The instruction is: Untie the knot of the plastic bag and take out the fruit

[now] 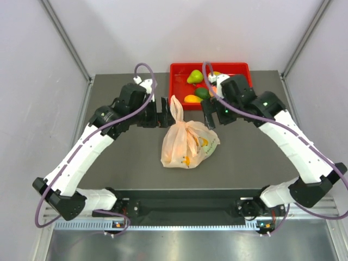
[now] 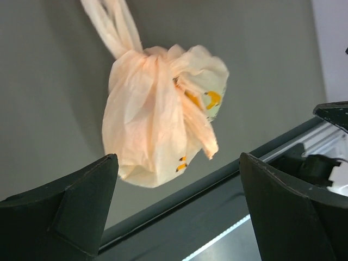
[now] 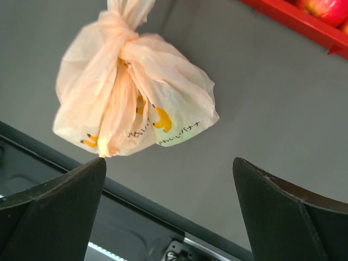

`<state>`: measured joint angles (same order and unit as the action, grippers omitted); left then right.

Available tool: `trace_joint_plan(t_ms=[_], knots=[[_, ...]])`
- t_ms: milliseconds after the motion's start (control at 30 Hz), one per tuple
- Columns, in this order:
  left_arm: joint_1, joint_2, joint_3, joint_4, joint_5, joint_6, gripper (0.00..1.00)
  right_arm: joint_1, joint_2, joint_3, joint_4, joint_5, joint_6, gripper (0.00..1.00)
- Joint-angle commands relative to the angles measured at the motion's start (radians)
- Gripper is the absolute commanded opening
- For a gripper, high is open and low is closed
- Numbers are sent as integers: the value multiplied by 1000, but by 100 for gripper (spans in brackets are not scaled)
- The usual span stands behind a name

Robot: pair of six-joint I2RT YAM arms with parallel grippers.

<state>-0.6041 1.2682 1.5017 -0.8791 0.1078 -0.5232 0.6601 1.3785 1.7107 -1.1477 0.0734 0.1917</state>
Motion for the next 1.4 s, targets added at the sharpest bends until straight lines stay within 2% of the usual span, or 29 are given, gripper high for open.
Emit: trace_joint_plan(t_ms=[0, 100, 267, 500, 633, 700, 733, 800, 833, 867, 900, 1000, 1033, 1133, 1367], knots=[[-32, -10, -24, -67, -80, 57, 97, 68, 30, -63, 43, 85, -58, 100], [-45, -24, -83, -60, -80, 54, 96, 102, 65, -129, 143, 55, -63, 100], [-51, -44, -168, 27, -60, 55, 96, 110, 189, -117, 236, 103, -81, 99], [-60, 20, -178, 84, -86, 78, 95, 104, 333, -46, 309, 192, -100, 93], [-60, 37, -192, 115, -100, 77, 95, 92, 396, -29, 321, 174, -104, 88], [-60, 46, -201, 123, -99, 77, 95, 84, 415, -33, 336, 155, -104, 74], [-60, 52, -207, 135, -99, 77, 95, 78, 418, -43, 339, 125, -100, 55], [-62, 66, -219, 144, -100, 75, 94, 58, 422, -49, 342, 85, -92, 36], [-62, 69, -221, 147, -99, 74, 93, 53, 418, -54, 336, 77, -92, 13], [-62, 75, -222, 147, -100, 74, 93, 46, 407, -62, 338, 68, -92, 4], [-62, 85, -221, 152, -99, 74, 93, 41, 395, -69, 339, 60, -92, 0], [-63, 100, -221, 175, -99, 83, 93, 35, 324, -108, 361, -53, -95, 0], [-62, 108, -218, 181, -99, 86, 92, 33, 298, -146, 379, -152, -94, 0], [-63, 138, -195, 196, -135, 100, 92, 35, 208, -209, 431, -301, -72, 0], [-77, 237, -161, 212, -180, 111, 89, 38, 74, -296, 477, -461, -11, 0]])
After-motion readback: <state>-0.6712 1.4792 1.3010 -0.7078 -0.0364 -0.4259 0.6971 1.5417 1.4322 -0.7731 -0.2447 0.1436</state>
